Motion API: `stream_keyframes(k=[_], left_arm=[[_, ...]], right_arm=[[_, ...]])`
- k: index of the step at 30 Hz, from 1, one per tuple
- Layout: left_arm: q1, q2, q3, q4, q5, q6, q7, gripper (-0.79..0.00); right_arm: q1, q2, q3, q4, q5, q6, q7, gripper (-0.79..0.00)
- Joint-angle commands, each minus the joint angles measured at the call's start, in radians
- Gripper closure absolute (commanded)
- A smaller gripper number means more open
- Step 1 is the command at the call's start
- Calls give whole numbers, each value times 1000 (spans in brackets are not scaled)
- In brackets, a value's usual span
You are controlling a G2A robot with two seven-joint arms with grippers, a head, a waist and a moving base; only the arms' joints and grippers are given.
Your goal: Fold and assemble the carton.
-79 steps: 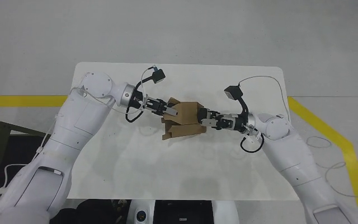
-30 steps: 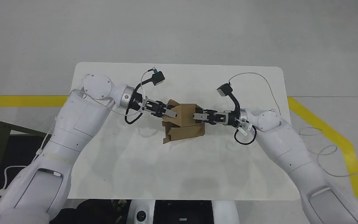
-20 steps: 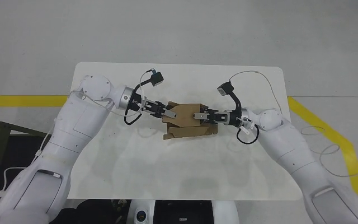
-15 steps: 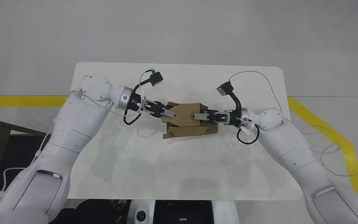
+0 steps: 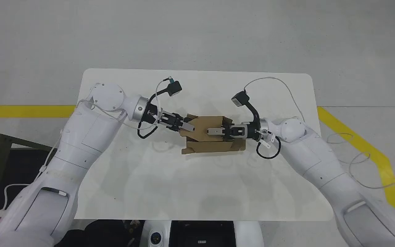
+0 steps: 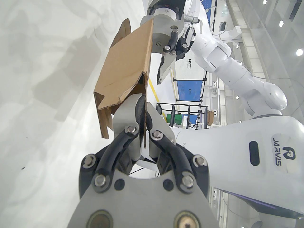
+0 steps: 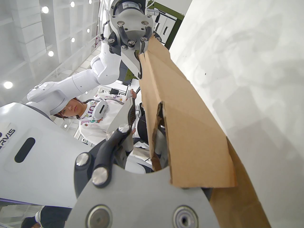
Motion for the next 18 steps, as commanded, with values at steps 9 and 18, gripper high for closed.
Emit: stream_keyframes(k=[9, 18], left_arm=[[-9, -3, 9, 9, -2, -4, -5, -222], [5, -4, -7, 5, -66, -26, -3, -785]], right_arm=[[24, -3, -38, 24, 4, -17, -17, 0], [33, -3, -53, 43, 0, -53, -53, 0]])
